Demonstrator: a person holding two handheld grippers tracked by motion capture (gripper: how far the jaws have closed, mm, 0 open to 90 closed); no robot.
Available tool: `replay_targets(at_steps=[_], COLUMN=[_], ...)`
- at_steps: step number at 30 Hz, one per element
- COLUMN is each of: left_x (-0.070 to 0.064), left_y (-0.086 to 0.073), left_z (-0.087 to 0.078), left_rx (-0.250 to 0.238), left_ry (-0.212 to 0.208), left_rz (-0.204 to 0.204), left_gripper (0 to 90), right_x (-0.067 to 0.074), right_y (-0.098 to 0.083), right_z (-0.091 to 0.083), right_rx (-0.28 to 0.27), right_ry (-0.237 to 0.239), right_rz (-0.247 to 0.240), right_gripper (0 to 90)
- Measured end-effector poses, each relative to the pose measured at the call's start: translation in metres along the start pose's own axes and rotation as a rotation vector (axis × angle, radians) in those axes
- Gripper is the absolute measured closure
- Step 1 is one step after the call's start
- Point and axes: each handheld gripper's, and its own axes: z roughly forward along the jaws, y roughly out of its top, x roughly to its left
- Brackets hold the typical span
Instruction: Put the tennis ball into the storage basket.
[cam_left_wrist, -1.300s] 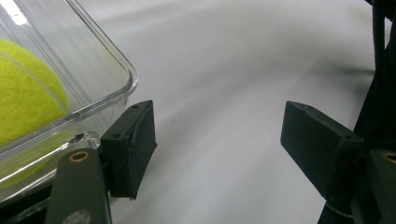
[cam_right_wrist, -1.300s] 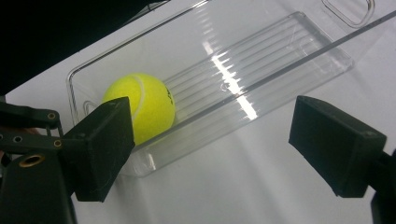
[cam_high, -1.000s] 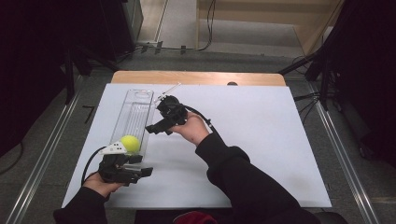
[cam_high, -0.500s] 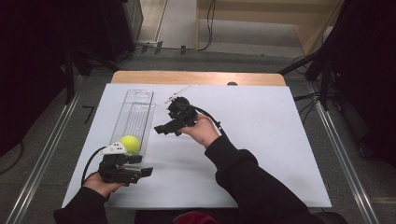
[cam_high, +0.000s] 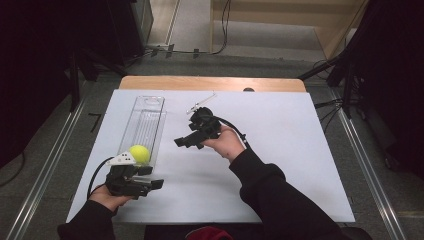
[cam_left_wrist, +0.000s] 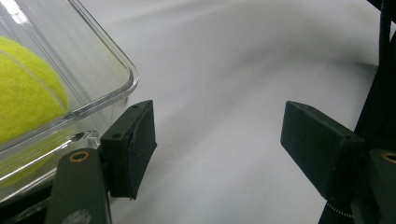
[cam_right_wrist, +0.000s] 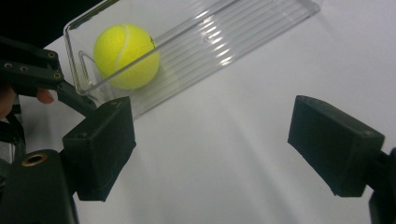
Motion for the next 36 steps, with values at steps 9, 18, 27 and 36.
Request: replay_targets(at_steps=[9,18,27,36], left_x=[-0.001,0.000,-0.001,-0.001], left_y=[0.000,0.000,0.000,0.000], left_z=[0.000,0.001,0.001,0.000], left_rx=[0.004,0.004,0.004,-0.001], left_ry=[-0.004,0.000,-0.002,-0.006], left_rz=[-0.001,0.000,0.001,0.003], left_gripper=[27.1,27.1,27.1,27.1], right_x=[-0.005,-0.008,-0.017,-0.022], right_y=[-0.013,-0.025,-0.039,-0.050], right_z=[-0.009,-0.019,-0.024,-0.036], right_rx=[0.011,0.011,0.013,-0.004], right_ry=[-0.014,-0.021,-0.029,-0.042], right_rz=[0.007,0.011,0.031,0.044], right_gripper=[12.9,12.9,13.0,13.1])
